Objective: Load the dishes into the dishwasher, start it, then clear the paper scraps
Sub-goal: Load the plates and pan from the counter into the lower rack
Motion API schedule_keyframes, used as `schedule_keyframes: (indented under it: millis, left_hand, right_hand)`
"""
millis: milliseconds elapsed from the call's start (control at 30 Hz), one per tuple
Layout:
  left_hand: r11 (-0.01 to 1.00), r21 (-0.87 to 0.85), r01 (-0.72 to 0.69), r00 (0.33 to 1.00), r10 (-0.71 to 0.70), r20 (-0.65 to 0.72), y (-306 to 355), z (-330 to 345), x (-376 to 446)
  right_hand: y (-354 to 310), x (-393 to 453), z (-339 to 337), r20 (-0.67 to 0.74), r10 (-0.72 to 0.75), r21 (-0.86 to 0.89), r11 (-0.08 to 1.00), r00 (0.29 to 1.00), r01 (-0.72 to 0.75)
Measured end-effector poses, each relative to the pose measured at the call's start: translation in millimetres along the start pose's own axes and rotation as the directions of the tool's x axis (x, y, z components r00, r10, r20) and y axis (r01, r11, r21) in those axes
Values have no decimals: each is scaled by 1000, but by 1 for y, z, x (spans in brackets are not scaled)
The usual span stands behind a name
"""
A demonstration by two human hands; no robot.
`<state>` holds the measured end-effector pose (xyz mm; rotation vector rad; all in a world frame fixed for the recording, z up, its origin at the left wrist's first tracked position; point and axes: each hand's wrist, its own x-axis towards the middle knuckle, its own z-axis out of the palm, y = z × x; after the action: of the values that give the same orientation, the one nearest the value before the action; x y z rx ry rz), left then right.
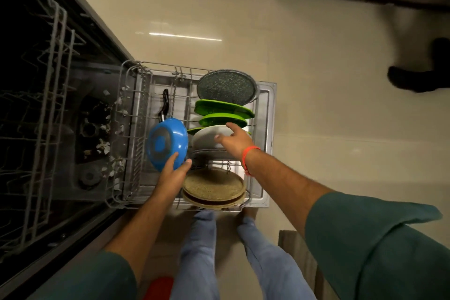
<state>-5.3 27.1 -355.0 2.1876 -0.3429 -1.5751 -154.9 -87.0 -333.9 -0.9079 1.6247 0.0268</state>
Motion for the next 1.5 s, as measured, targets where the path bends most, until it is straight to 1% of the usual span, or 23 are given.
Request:
schedule_keyframes:
  millis: [167,267,400,567,667,867,1033,1133,1267,1500]
  left_hand:
    - [997,-73,35,999,-36,-10,-8,30,-19]
    - [991,-118,68,997,-71,-17,-10,56,-32]
    - [980,-176,92,990,-109,-86,-9,101,-53]
    - [945,-313,96,989,-125,-74,-7,153,-74]
    - [919,-380,100,991,-126,-42,-12,172,-76]
    - [891,-428,149,987,-162,8,-25,183,-70]
    - [862,-485,146,984,-176,-16,-38,175,-65]
    - [838,-521,164,978,-207,-26,-45,167,-60]
    - [790,-586,181,967,-251,-39,-47,161,-57]
    - [653,-739,162,937,-336,-92,-43,179,-57]
  right_hand:
    - [25,-6,-56,9,10,34,999,1000,-11]
    - [46,-1,-89,40,2,17,1000,999,-3]
    - [66,8,-123,106,-16,-36,999,994,20]
    - [70,15,-148,196,-64,-160,982,979,96]
    - [64,19,-151,212,-55,-210,972,976,101]
    - [48,27,-143,216,-41,-300,948,976,106]
    - [33,35,-132,218,-54,-381,914,974,136]
    - [22,42,-127,236,-46,-396,907,971,139]
    - [14,55,-125,252,-43,-435,887,967,153]
    - [4,96,-139,305,17,-594,785,952,176]
